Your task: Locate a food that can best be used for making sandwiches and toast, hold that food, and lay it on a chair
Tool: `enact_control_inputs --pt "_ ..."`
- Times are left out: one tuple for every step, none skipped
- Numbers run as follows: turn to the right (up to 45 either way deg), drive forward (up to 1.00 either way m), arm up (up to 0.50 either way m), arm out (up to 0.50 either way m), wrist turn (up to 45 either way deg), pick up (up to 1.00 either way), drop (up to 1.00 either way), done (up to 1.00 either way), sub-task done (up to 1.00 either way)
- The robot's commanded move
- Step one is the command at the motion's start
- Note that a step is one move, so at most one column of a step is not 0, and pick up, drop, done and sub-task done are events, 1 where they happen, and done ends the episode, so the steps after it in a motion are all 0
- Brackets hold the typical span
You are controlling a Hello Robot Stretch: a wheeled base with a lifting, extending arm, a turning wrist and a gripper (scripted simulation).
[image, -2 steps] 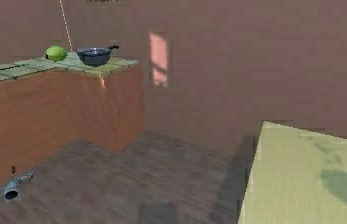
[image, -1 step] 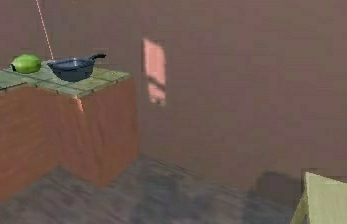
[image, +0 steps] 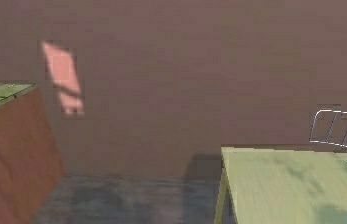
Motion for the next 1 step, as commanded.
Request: enact_control_inputs --pt "0.0 0.15 0.00 0.00 0.0 0.00 0.00 0.00 0.00"
